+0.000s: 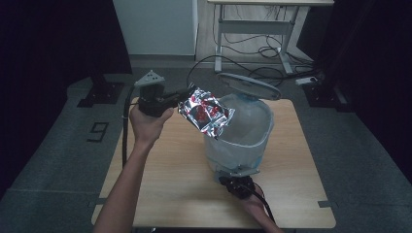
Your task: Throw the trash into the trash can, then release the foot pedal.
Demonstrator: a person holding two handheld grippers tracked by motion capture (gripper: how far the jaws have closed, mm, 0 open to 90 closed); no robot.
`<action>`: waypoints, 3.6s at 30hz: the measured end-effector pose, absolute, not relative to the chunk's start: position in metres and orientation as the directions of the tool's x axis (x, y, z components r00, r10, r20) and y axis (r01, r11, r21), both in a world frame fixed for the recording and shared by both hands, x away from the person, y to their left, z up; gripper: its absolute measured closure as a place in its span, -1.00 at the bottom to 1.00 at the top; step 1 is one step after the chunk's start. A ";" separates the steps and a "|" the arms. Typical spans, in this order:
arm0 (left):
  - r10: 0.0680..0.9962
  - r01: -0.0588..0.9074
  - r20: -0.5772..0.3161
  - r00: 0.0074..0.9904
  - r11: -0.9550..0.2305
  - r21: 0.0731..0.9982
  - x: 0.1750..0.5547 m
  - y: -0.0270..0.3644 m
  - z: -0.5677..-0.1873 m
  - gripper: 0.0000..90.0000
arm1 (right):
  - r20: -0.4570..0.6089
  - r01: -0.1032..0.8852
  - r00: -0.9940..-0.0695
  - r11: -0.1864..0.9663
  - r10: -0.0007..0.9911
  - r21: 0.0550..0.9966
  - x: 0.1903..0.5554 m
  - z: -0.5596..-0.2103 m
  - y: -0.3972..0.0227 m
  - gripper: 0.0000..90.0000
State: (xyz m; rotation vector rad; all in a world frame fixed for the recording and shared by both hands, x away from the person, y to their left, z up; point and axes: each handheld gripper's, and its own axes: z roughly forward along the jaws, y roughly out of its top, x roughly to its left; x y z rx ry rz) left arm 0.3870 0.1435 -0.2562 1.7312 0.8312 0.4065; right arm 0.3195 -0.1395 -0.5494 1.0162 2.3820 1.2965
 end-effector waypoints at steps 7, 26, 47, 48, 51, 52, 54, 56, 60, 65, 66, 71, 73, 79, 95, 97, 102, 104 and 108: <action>0.699 0.323 -0.133 0.703 -0.146 0.935 0.390 0.135 -0.259 1.00 | 0.111 0.460 -0.728 0.362 0.676 0.811 0.319 -0.549 -0.139 0.99; 0.696 0.340 -0.147 0.702 -0.147 0.929 0.404 0.119 -0.264 1.00 | 0.112 0.460 -0.728 0.362 0.676 0.811 0.319 -0.549 -0.139 0.99; 0.687 0.354 -0.144 0.712 -0.174 0.919 0.416 0.095 -0.275 1.00 | 0.110 0.459 -0.728 0.362 0.676 0.811 0.319 -0.549 -0.140 0.99; 0.687 0.355 -0.144 0.712 -0.176 0.918 0.416 0.094 -0.276 1.00 | 0.111 0.459 -0.728 0.362 0.676 0.811 0.319 -0.549 -0.140 0.99; 0.686 0.360 -0.146 0.712 -0.178 0.916 0.417 0.092 -0.277 1.00 | 0.111 0.459 -0.728 0.361 0.676 0.812 0.319 -0.550 -0.140 0.99; 0.686 0.361 -0.146 0.713 -0.179 0.915 0.417 0.091 -0.278 1.00 | 0.112 0.458 -0.729 0.361 0.675 0.812 0.319 -0.550 -0.140 0.99; 0.685 0.363 -0.150 0.713 -0.179 0.914 0.418 0.089 -0.279 1.00 | 0.112 0.458 -0.729 0.361 0.675 0.812 0.319 -0.550 -0.140 0.99; 0.683 0.364 -0.149 0.715 -0.182 0.913 0.419 0.087 -0.280 1.00 | 0.111 0.459 -0.729 0.362 0.676 0.812 0.319 -0.550 -0.140 0.99; 0.678 0.365 -0.148 0.720 -0.189 0.912 0.419 0.081 -0.282 1.00 | 0.112 0.458 -0.729 0.361 0.675 0.812 0.319 -0.550 -0.140 0.99; 0.676 0.372 -0.152 0.721 -0.192 0.908 0.420 0.076 -0.284 0.94 | 0.110 0.456 -0.731 0.362 0.673 0.813 0.320 -0.550 -0.140 0.99; 0.686 0.380 -0.155 0.711 -0.190 0.905 0.421 0.076 -0.285 0.81 | 0.110 0.456 -0.731 0.362 0.673 0.813 0.320 -0.550 -0.140 0.99; 0.682 0.401 -0.182 0.708 -0.176 0.899 0.422 0.082 -0.286 0.38 | 0.109 0.455 -0.732 0.363 0.673 0.813 0.320 -0.550 -0.140 0.99; 0.680 0.399 -0.186 0.709 -0.169 0.901 0.421 0.085 -0.286 0.30 | 0.110 0.456 -0.731 0.362 0.673 0.813 0.320 -0.550 -0.140 0.99; 0.692 0.386 -0.165 0.702 -0.176 0.905 0.415 0.097 -0.286 0.23 | 0.111 0.457 -0.731 0.362 0.673 0.812 0.320 -0.550 -0.140 0.99; 0.724 0.352 -0.070 0.686 -0.245 0.903 0.390 0.138 -0.300 0.11 | 0.112 0.457 -0.731 0.361 0.673 0.813 0.319 -0.550 -0.140 0.99; 0.729 0.356 -0.074 0.680 -0.241 0.903 0.388 0.144 -0.303 0.11 | 0.112 0.457 -0.730 0.361 0.674 0.812 0.319 -0.550 -0.140 0.99; 0.735 0.362 -0.070 0.675 -0.247 0.899 0.381 0.156 -0.313 0.05 | 0.118 0.463 -0.728 0.358 0.675 0.811 0.319 -0.550 -0.140 0.99; 0.737 0.361 -0.061 0.673 -0.256 0.897 0.377 0.160 -0.318 0.01 | 0.108 0.451 -0.733 0.360 0.672 0.817 0.320 -0.550 -0.140 0.99; 0.738 0.365 -0.058 0.672 -0.262 0.893 0.370 0.168 -0.328 -0.01 | 0.109 0.450 -0.733 0.359 0.671 0.818 0.320 -0.550 -0.141 0.99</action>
